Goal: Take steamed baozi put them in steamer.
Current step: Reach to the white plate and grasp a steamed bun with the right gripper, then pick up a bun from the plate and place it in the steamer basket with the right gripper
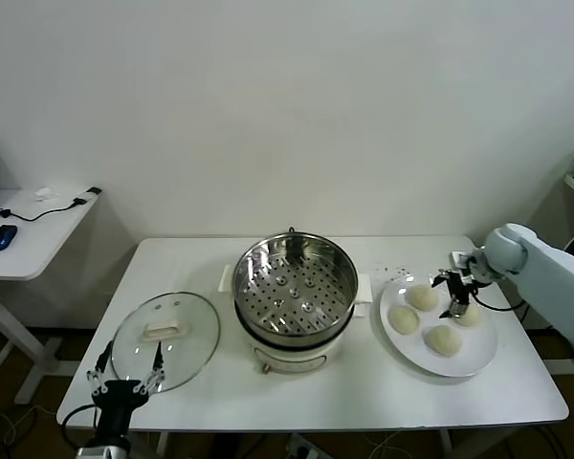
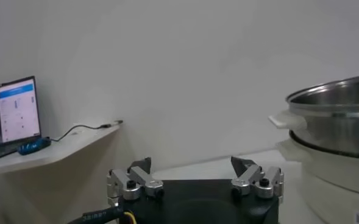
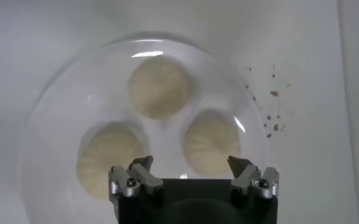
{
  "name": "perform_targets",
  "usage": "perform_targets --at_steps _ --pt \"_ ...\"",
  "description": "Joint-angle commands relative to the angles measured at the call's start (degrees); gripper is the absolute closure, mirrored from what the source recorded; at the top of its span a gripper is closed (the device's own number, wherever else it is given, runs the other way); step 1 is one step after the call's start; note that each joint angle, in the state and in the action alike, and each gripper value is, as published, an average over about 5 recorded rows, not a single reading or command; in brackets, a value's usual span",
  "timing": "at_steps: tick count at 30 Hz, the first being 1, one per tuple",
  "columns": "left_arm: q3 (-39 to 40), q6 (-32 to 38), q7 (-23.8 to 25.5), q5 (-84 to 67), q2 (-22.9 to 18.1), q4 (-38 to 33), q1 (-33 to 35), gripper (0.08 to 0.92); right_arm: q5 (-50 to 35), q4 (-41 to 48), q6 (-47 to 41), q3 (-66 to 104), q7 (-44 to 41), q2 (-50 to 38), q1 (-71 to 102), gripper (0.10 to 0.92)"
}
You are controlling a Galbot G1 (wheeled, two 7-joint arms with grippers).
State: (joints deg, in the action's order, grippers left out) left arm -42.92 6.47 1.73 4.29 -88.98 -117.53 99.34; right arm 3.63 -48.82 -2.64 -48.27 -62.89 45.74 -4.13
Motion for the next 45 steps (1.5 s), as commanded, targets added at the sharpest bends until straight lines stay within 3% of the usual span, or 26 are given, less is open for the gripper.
perform_targets --at_steps 1,24,34,45 --pt "-0.12 -0.42 -0.02 -0.04 0.25 0.97 -0.94 0.177 1.65 11.02 1.33 -7.38 -2.13 7.57 -5.87 0.203" --pt "-0.30 -0.19 -0.02 0.51 0.72 2.64 -1.01 0.177 8.67 20.82 5.03 2.37 -1.82 15.06 -0.32 0.208" --pt "-0.21 0.08 -0.09 0.60 0.75 2.71 -0.38 0.177 8.67 20.73 5.23 3.77 -3.19 14.47 -0.71 0.362" --pt "-0.21 0.55 -0.20 0.60 0.79 2.72 0.43 0.177 8.35 18.94 5.39 4.31 -4.55 13.24 -0.67 0.427"
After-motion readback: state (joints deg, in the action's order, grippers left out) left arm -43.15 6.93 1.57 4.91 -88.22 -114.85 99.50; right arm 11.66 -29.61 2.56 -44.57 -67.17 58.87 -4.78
